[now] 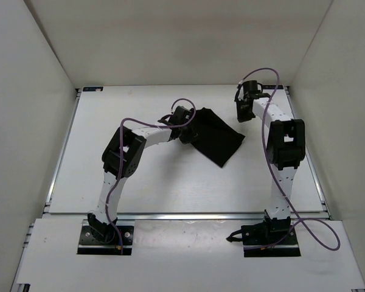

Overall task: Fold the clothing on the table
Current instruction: Fold the skirt

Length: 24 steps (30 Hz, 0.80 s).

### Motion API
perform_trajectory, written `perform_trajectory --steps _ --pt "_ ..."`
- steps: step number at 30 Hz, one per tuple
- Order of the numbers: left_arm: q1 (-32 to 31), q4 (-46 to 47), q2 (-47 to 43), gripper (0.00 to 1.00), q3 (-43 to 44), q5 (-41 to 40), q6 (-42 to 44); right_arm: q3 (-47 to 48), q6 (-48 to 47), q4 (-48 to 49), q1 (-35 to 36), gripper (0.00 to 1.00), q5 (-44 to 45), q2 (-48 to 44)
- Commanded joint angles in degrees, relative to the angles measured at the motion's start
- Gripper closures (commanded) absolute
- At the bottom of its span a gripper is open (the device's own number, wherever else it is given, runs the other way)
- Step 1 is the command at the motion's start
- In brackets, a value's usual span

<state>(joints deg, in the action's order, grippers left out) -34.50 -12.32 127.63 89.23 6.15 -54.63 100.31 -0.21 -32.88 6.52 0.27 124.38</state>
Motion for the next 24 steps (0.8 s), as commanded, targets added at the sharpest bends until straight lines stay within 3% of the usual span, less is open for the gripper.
perform_trajectory --steps 1,8,13,19,24 --pt "1.01 -9.21 -2.47 1.00 -3.80 -3.25 4.18 0.41 0.66 -0.51 -0.46 1.00 -0.63 -4.30" --pt "3.12 -8.87 -10.98 1.00 -15.74 0.52 8.04 -4.77 1.17 -1.22 1.38 0.94 -3.87 -15.11" --pt "-0.74 -11.41 -16.10 1.00 -20.84 1.32 12.27 -13.54 5.65 0.01 1.65 0.91 -9.22 -22.94" --pt "-8.38 -3.53 -22.95 1.00 -33.12 2.98 2.10 -25.40 10.14 2.56 0.16 0.92 -17.14 -32.96" --pt "-13.31 3.34 -29.10 1.00 -43.52 0.45 -7.84 -33.67 10.14 0.72 0.59 0.90 -17.76 -40.16"
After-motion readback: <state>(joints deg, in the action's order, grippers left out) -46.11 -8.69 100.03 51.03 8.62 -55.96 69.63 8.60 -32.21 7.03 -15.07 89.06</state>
